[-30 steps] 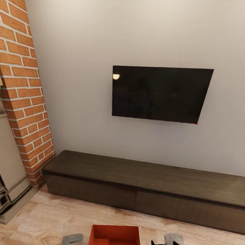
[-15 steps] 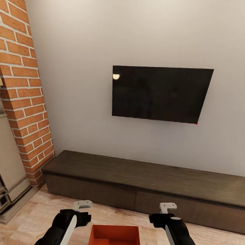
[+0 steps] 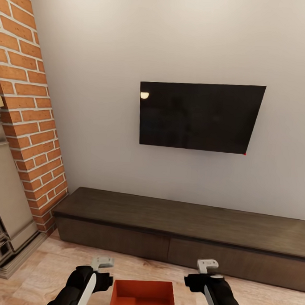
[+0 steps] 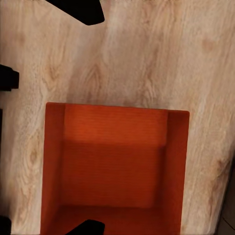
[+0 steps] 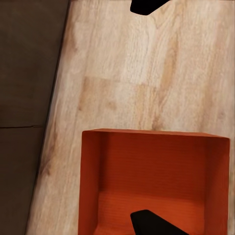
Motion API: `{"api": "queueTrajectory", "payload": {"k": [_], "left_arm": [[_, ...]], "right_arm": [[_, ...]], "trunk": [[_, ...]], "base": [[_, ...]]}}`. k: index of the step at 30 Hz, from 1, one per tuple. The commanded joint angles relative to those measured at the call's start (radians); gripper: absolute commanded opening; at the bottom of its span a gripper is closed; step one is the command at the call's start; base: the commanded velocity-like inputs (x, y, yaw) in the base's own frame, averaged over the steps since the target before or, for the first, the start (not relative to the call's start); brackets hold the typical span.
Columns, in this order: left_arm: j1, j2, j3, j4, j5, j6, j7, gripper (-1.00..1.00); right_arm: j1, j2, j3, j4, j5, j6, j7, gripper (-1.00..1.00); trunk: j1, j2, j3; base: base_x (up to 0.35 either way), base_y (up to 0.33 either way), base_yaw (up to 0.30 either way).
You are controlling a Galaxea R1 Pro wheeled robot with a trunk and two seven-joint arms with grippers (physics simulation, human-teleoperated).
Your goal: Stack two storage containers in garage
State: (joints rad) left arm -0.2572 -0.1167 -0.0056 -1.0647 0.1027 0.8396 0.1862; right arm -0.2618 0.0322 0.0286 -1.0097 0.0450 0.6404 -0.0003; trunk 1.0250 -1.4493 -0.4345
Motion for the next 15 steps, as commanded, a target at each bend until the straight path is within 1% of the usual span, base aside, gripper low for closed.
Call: {"api": "queueTrajectory", "payload": {"k": [1, 3, 4, 7, 9, 15], "left_arm": [[-0.001, 0.001, 0.0, 0.001, 0.011, 0.003, 0.009, 1.0], [-0.001, 0.003, 0.0, 0.003, 0.01, 0.002, 0.011, 1.0], [-0.001, 0.004, 0.001, 0.004, 0.01, 0.001, 0.013, 1.0], [-0.001, 0.005, 0.019, 0.005, 0.009, -0.002, 0.015, 1.0], [-0.001, 0.005, 0.031, 0.006, 0.009, -0.003, 0.016, 1.0], [-0.001, 0.006, 0.042, 0.006, 0.009, -0.005, 0.016, 1.0]], "right_arm": [[-0.001, 0.0, 0.001, 0.005, 0.003, 0.005, 0.002, 1.0], [-0.001, 0.0, 0.001, 0.018, 0.002, 0.005, 0.017, 1.0], [-0.001, 0.0, 0.001, 0.027, 0.002, 0.005, 0.036, 1.0], [0.0, 0.0, 0.0, 0.045, 0.003, 0.001, 0.103, 1.0], [0.0, 0.0, -0.001, 0.049, 0.004, -0.001, 0.128, 1.0], [0.0, 0.0, -0.004, 0.053, 0.007, -0.005, 0.148, 1.0]], "trunk": [[0.0, -0.001, -0.001], [0.0, -0.001, -0.001], [0.0, -0.001, -0.001], [0.0, -0.001, -0.001], [0.0, -0.001, -0.001], [0.0, -0.001, -0.001]], "base": [[0.0, 0.0, 0.0], [0.0, 0.0, 0.0], [0.0, 0.0, 0.0], [0.0, 0.0, 0.0], [0.0, 0.0, 0.0], [0.0, 0.0, 0.0]]}}
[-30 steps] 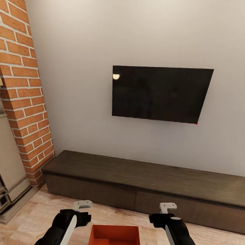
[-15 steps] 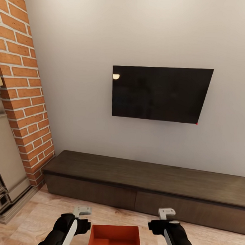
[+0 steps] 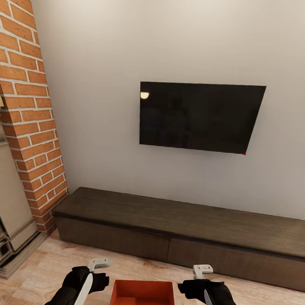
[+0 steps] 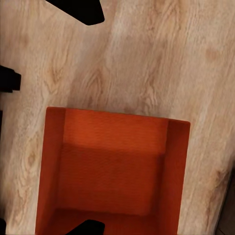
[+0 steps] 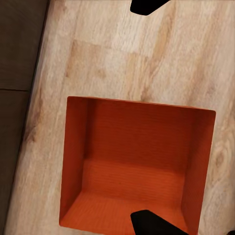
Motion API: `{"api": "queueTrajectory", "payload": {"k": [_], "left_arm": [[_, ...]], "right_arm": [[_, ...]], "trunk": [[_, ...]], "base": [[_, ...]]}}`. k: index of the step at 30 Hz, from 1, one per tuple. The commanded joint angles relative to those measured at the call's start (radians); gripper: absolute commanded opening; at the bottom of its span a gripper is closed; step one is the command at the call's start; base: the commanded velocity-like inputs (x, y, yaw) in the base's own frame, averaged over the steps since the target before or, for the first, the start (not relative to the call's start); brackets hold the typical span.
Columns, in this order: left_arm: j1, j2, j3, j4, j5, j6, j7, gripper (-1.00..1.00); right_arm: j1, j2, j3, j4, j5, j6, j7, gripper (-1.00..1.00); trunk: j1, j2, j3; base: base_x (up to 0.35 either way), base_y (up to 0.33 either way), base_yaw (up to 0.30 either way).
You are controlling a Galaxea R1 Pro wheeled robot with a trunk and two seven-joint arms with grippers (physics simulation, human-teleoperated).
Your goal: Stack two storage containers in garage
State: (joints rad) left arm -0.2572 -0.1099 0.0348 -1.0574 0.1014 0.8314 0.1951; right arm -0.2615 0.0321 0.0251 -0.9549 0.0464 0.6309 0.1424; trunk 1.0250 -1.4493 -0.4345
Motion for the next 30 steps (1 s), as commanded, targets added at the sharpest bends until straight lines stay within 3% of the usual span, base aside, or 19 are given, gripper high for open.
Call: {"api": "queueTrajectory", "payload": {"k": [1, 11, 23, 27, 30], "left_arm": [[-0.001, -0.001, 0.002, -0.001, 0.011, 0.003, 0.007, 1.0], [-0.001, -0.002, 0.003, -0.001, 0.013, -0.032, 0.0, 1.0], [-0.001, 0.001, 0.004, 0.018, 0.007, -0.061, -0.062, 1.0], [-0.001, 0.049, 0.005, 0.018, 0.011, -0.082, -0.066, 1.0], [-0.001, 0.059, 0.004, 0.018, 0.013, -0.085, -0.067, 1.0]], "right_arm": [[-0.001, 0.0, -0.001, -0.001, 0.005, 0.005, 0.006, 1.0], [-0.001, -0.001, -0.023, 0.001, 0.006, -0.029, 0.006, 1.0], [-0.001, -0.001, -0.028, 0.016, 0.006, -0.049, 0.005, 1.0], [-0.001, -0.001, -0.028, 0.017, 0.004, -0.05, 0.006, 1.0], [-0.001, -0.001, -0.028, 0.018, 0.004, -0.05, 0.006, 1.0]], "trunk": [[0.0, -0.001, -0.001], [0.0, -0.001, -0.001], [0.0, -0.001, -0.001], [0.0, -0.001, -0.001], [0.0, -0.001, -0.001]], "base": [[0.0, 0.0, 0.0], [0.0, 0.0, 0.0], [0.0, 0.0, 0.0], [0.0, 0.0, 0.0], [0.0, 0.0, 0.0]]}}
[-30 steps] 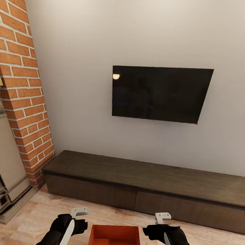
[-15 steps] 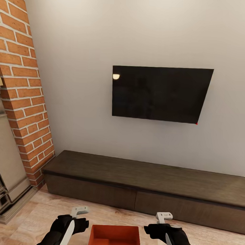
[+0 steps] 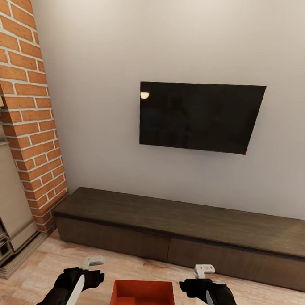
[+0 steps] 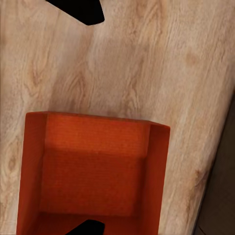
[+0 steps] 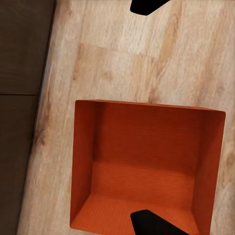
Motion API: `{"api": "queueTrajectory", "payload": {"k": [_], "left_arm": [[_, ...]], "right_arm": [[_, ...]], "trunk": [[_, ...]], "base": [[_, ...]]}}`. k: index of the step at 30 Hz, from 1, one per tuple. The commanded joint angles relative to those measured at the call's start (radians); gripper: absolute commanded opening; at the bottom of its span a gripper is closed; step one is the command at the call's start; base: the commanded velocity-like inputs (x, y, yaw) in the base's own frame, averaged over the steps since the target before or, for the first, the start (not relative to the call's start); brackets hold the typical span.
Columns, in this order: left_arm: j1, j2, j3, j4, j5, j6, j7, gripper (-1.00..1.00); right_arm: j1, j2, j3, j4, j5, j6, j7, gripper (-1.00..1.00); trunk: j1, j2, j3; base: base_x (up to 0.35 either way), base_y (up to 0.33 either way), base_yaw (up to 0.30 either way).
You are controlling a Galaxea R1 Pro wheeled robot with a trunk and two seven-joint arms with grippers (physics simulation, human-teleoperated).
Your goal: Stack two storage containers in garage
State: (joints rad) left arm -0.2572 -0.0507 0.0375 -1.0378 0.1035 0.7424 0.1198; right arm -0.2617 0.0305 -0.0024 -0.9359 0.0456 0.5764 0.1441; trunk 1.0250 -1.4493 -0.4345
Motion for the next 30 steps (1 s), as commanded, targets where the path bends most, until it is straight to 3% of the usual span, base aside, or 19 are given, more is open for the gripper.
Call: {"api": "queueTrajectory", "payload": {"k": [1, 7, 30], "left_arm": [[-0.001, -0.001, 0.001, -0.001, 0.011, 0.004, 0.008, 1.0], [-0.001, -0.005, -0.001, -0.001, 0.012, 0.003, 0.008, 1.0], [-0.001, -0.006, -0.002, 0.022, 0.01, 0.005, 0.009, 1.0]], "right_arm": [[-0.001, 0.0, -0.001, -0.001, 0.005, 0.005, 0.005, 1.0], [-0.001, 0.0, -0.001, 0.002, 0.005, 0.005, 0.005, 1.0], [-0.001, 0.0, 0.002, 0.004, 0.005, 0.005, 0.005, 1.0]], "trunk": [[0.0, -0.001, -0.001], [0.0, -0.001, -0.001], [0.088, -0.162, -0.077]], "base": [[0.0, 0.0, 0.0], [0.0, 0.0, 0.0], [0.0, 0.0, 0.0]]}}
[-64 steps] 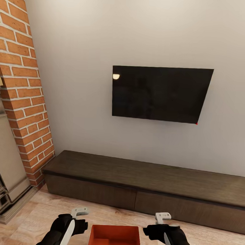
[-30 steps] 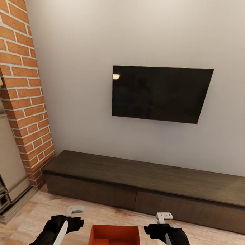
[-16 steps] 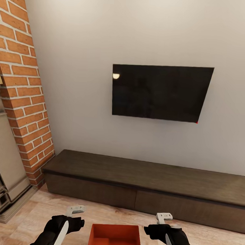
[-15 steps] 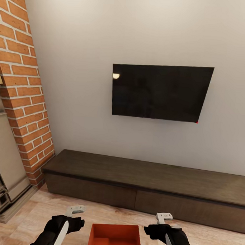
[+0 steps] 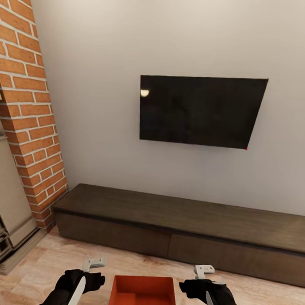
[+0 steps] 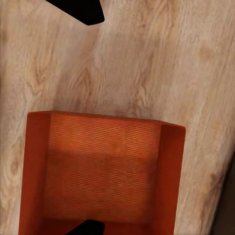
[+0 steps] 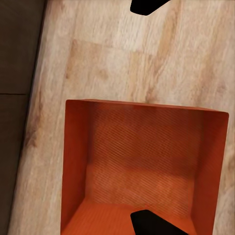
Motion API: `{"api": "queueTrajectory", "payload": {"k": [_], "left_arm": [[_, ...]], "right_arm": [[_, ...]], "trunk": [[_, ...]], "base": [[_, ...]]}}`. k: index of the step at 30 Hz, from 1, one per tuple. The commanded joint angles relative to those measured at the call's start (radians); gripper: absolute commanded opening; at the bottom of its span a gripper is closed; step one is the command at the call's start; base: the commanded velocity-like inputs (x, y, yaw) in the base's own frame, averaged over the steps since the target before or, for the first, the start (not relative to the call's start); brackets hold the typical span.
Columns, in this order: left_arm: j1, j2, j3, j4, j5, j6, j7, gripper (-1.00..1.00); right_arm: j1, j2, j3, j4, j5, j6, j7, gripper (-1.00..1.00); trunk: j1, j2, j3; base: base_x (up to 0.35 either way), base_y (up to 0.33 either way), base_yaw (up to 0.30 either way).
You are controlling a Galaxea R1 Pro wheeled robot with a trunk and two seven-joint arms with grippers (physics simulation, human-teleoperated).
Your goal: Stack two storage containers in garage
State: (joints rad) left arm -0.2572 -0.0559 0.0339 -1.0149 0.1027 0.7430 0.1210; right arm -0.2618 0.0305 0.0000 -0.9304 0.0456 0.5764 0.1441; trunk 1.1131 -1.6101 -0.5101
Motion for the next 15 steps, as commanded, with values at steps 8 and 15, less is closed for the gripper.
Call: {"api": "queueTrajectory", "payload": {"k": [8, 15], "left_arm": [[-0.001, -0.001, 0.001, 0.001, 0.011, 0.004, 0.008, 1.0], [-0.001, -0.001, 0.001, 0.001, 0.011, 0.004, 0.009, 1.0]], "right_arm": [[0.0, 0.0, 0.0, 0.001, 0.005, 0.005, 0.005, 1.0], [0.0, 0.0, -0.001, 0.001, 0.005, 0.005, 0.005, 1.0]], "trunk": [[0.031, -0.057, -0.039], [0.058, -0.106, -0.072]], "base": [[0.0, 0.0, 0.0], [0.0, 0.0, 0.0]]}}
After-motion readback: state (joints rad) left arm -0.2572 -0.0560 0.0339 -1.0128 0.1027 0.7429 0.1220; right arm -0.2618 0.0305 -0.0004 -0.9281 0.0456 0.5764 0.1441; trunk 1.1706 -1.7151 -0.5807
